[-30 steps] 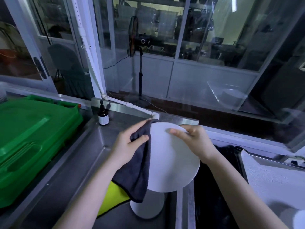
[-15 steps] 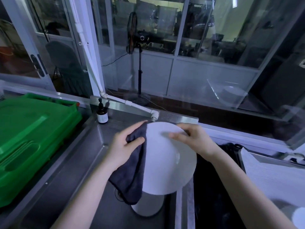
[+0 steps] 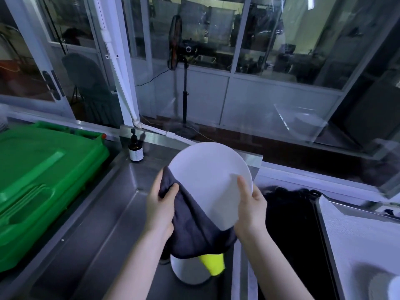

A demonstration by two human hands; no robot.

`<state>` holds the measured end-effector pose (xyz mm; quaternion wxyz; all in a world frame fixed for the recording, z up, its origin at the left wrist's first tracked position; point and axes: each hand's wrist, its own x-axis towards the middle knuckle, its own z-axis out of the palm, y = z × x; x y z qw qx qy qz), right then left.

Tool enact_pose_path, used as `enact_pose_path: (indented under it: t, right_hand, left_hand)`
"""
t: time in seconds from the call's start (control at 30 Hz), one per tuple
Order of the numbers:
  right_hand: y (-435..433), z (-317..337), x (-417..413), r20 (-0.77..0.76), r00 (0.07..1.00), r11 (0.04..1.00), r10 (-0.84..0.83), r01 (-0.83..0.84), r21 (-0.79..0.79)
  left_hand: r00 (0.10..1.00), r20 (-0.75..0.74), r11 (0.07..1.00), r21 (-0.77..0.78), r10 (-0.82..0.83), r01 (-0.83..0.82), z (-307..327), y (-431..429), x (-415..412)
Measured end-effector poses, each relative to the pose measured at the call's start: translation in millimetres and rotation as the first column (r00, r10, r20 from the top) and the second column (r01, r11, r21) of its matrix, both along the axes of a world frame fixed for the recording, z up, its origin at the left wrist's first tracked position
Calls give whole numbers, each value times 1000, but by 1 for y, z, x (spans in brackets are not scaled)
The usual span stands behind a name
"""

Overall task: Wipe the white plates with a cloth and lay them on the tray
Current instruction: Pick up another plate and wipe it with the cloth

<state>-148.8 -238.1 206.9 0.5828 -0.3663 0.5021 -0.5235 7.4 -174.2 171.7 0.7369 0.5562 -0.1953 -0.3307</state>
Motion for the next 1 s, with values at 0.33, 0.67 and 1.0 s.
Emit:
enact_pose_path:
  t: [0.33, 0.67, 1.0]
  right_hand:
    - [-9, 11, -58, -890, 335, 134, -311, -911, -389]
    - [-3, 10, -48, -790, 272, -116, -549, -961, -250]
    - [27, 13, -25, -615, 596, 565, 516, -777, -279]
  left_hand:
    - [994, 98, 999, -3, -45, 46, 19, 0, 47]
    - [962, 86, 966, 53, -258, 254, 36, -1, 58]
    - [976, 133, 976, -106, -174, 188, 38, -15, 5]
